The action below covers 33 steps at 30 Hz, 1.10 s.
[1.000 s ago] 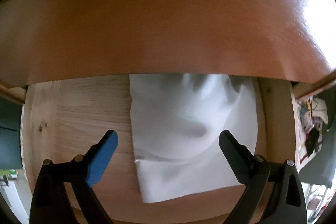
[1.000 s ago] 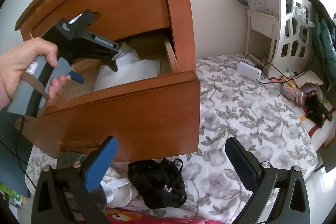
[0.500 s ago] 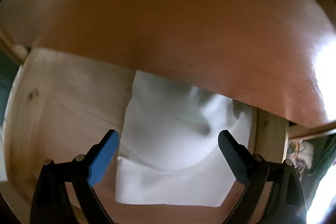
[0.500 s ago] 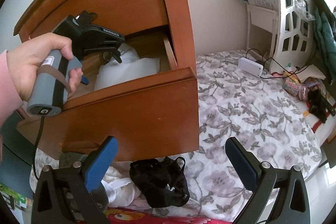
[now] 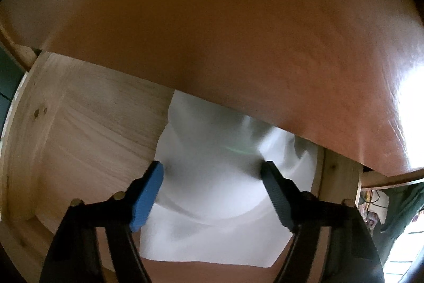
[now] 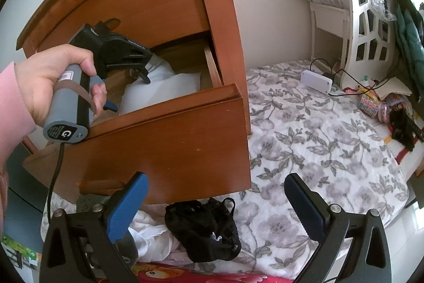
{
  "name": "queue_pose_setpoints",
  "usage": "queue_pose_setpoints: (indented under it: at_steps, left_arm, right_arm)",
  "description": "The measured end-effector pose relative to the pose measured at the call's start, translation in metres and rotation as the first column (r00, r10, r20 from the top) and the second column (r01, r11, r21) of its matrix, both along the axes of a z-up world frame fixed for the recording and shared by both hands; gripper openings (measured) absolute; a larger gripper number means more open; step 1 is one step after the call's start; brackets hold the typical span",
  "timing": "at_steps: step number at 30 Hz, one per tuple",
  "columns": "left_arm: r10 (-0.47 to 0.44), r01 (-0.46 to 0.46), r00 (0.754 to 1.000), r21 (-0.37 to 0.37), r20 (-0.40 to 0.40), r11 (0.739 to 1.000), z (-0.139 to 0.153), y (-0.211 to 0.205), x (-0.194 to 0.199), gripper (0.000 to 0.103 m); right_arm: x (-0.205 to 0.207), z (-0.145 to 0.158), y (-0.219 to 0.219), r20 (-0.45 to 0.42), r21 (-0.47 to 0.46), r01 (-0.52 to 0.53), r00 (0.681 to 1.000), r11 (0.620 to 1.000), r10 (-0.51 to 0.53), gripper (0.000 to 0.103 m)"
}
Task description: Take underwear out of drawer
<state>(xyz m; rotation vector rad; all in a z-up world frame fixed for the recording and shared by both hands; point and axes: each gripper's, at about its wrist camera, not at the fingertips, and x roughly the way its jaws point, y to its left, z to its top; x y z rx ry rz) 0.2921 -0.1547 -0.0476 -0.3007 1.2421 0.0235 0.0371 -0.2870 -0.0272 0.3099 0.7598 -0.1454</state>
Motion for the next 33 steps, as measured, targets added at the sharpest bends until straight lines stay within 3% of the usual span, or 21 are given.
queue_pose_setpoints:
  at_steps: [5,24,28,33]
  left_arm:
    - [-0.008,0.008,1.0,-0.002,-0.003,1.0,0.003,-0.003,0.006,0.058]
    - [-0.08,0.08,0.997,0.001,0.007,0.997,0.026,0.027,-0.021,0.024]
    - [-0.103,0.103,0.994,-0.019,0.023,0.994,0.043,0.043,-0.029,0.003]
    - [-0.127,0.127,0.991,-0.018,0.034,0.992,0.049,0.048,-0.036,0.002]
  right_arm:
    - [0.0,-0.001,-0.001,0.0,0.004,0.003,1.0,1.0,-0.003,0.103]
    - [0.0,-0.002,-0.002,-0.005,0.008,0.012,1.0,1.0,-0.012,0.103]
    - [-0.001,-0.002,-0.002,-0.002,0.007,0.014,1.0,1.0,-0.014,0.103]
    - [-0.001,-0.002,-0.002,-0.004,0.007,0.017,1.0,1.0,-0.017,0.103]
